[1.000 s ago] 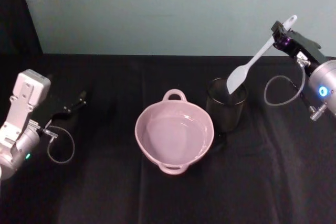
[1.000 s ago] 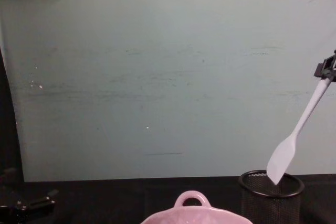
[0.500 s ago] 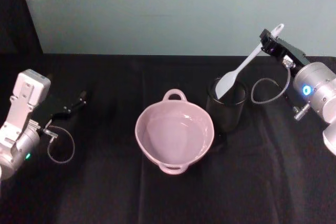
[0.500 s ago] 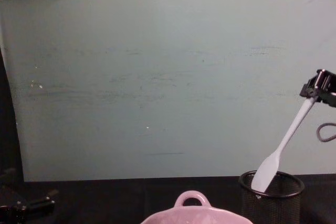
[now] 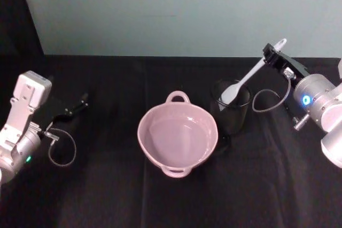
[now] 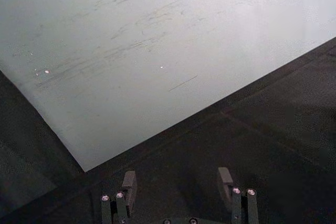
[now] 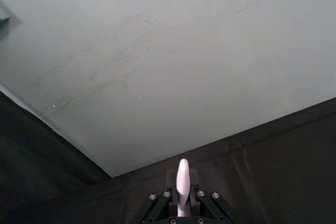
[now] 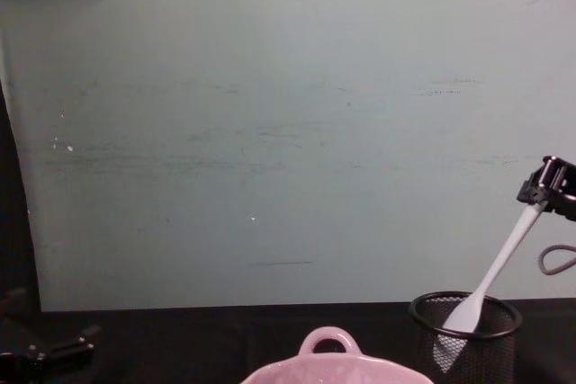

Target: Use the one hand to pick up the spoon and stir the clear water in the bowl.

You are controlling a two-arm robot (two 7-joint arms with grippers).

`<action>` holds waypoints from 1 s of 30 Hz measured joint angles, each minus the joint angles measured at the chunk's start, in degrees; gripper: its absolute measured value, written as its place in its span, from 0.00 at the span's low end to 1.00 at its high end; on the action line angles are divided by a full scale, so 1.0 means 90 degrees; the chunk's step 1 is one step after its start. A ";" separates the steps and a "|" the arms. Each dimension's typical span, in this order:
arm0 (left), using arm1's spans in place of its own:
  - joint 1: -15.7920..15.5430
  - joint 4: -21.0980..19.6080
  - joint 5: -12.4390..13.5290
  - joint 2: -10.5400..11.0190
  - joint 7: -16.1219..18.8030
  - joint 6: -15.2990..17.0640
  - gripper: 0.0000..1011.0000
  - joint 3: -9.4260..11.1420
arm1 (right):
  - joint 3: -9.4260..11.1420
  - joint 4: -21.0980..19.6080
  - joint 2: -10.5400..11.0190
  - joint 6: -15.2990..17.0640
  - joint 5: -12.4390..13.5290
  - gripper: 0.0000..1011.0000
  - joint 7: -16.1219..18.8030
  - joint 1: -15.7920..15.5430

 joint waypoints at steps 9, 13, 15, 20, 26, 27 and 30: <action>0.0000 0.0000 0.0000 0.0000 0.0000 0.0000 1.00 0.0000 | -0.0055 0.0115 0.0042 -0.0078 0.0093 0.12 -0.0042 -0.0033; 0.0000 0.0000 0.0000 0.0000 0.0000 0.0000 1.00 0.0000 | -0.0080 0.0177 0.0069 -0.0175 0.0159 0.12 0.0003 -0.0072; 0.0000 0.0000 0.0000 0.0000 0.0000 0.0000 1.00 0.0000 | -0.0087 0.0193 0.0080 -0.0204 0.0183 0.12 0.0020 -0.0078; 0.0000 0.0000 0.0000 0.0000 0.0000 0.0000 1.00 0.0000 | -0.0118 0.0251 0.0112 -0.0318 0.0232 0.12 0.0029 -0.0108; 0.0000 0.0000 0.0000 0.0000 0.0000 0.0000 1.00 0.0000 | -0.0149 0.0281 0.0137 -0.0400 0.0276 0.12 0.0029 -0.0138; 0.0000 0.0000 0.0000 0.0000 0.0000 0.0000 1.00 0.0000 | -0.0160 0.0290 0.0146 -0.0412 0.0287 0.12 0.0030 -0.0142; 0.0000 0.0000 0.0000 0.0000 0.0000 0.0000 1.00 0.0000 | -0.0193 0.0322 0.0167 -0.0428 0.0306 0.12 0.0030 -0.0146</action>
